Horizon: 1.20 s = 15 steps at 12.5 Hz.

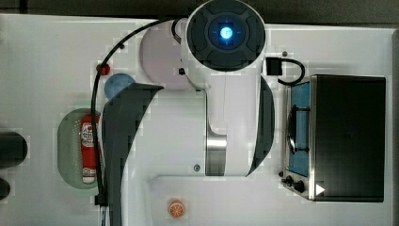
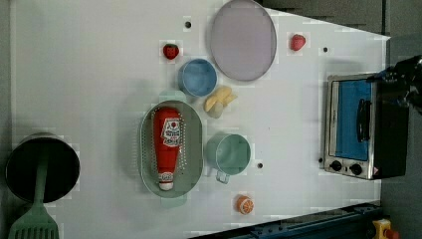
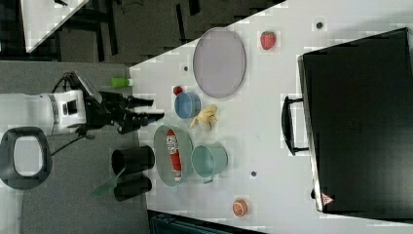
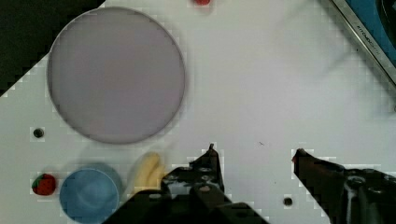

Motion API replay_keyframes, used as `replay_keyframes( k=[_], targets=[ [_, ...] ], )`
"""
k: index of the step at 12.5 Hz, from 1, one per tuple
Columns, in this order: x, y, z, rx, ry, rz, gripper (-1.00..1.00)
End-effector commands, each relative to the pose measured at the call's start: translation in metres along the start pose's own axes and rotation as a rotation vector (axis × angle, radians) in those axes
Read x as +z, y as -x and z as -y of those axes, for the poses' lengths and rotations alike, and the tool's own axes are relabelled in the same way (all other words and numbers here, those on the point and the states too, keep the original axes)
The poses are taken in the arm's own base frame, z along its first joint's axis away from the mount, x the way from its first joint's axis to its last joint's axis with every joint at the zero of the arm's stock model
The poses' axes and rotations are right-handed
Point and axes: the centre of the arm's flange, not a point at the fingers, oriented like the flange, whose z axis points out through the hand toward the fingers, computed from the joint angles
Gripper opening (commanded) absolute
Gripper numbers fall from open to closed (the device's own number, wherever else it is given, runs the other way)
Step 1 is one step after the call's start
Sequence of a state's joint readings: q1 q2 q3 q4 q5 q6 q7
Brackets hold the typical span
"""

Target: Pick ketchup from strainer and place it on the table

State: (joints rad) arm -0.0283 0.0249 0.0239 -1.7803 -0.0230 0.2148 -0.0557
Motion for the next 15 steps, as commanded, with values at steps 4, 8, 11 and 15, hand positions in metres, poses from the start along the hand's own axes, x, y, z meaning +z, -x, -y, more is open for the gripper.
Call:
replay_keyframes(
  k=[4, 8, 11, 15],
  targets=[
    [-0.051, 0.078, -0.003, 0.015, -0.013, 0.008, 1.00],
    [-0.030, 0.146, 0.075, -0.178, -0.017, -0.010, 1.00],
    [-0.006, 0.214, 0.128, -0.340, -0.006, 0.000, 1.00],
    [0.047, 0.298, 0.179, -0.529, -0.003, 0.061, 1.00]
  ],
)
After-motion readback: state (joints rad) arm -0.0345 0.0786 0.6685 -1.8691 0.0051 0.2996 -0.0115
